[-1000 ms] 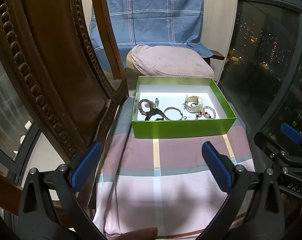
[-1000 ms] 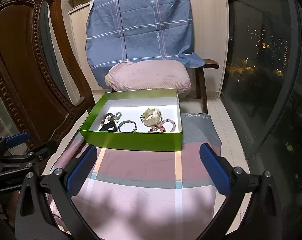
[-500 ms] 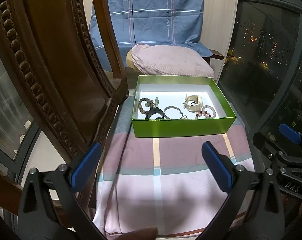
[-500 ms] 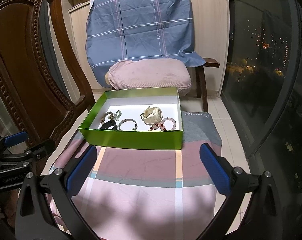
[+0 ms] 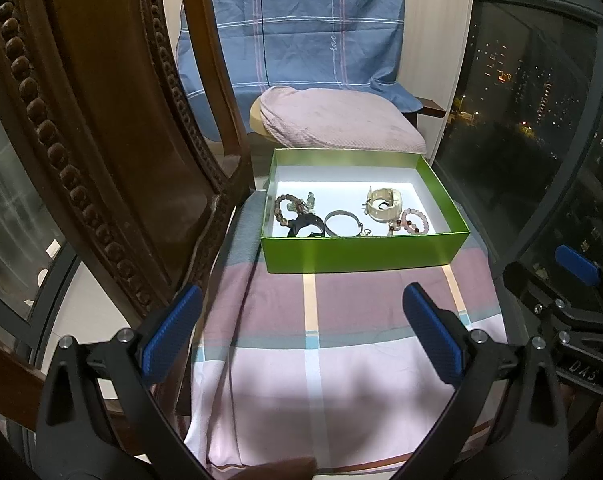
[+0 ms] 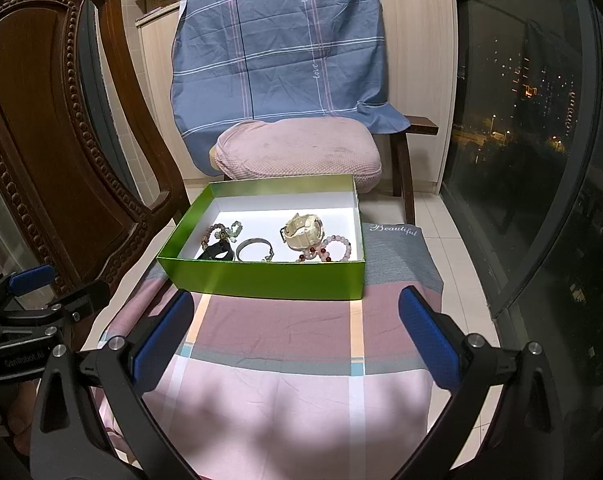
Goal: Organize jewelry
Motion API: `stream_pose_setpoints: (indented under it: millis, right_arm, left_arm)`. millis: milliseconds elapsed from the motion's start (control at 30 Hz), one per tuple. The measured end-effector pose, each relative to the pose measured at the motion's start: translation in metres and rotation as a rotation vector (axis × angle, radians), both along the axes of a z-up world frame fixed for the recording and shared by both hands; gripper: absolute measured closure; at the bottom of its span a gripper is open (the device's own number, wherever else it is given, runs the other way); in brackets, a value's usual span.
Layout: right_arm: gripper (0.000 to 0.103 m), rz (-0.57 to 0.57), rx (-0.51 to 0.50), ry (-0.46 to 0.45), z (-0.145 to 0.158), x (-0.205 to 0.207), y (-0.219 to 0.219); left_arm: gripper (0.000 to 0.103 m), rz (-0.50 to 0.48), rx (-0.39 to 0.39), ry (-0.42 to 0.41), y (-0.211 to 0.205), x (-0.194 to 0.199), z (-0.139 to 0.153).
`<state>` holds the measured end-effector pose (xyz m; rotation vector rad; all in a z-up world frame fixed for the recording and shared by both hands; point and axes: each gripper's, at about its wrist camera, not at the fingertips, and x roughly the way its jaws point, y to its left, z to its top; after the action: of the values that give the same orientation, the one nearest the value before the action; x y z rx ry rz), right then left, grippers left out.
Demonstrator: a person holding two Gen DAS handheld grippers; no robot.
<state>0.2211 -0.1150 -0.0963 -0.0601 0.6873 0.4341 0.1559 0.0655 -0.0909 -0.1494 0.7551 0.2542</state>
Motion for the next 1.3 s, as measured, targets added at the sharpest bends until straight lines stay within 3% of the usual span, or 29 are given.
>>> stream_pose_setpoints:
  millis: [1300]
  right_arm:
    - [0.003, 0.003, -0.004, -0.002, -0.0019, -0.0011, 0.0032]
  left_arm:
    - [0.004, -0.008, -0.004, 0.008, 0.0014, 0.0004, -0.0027]
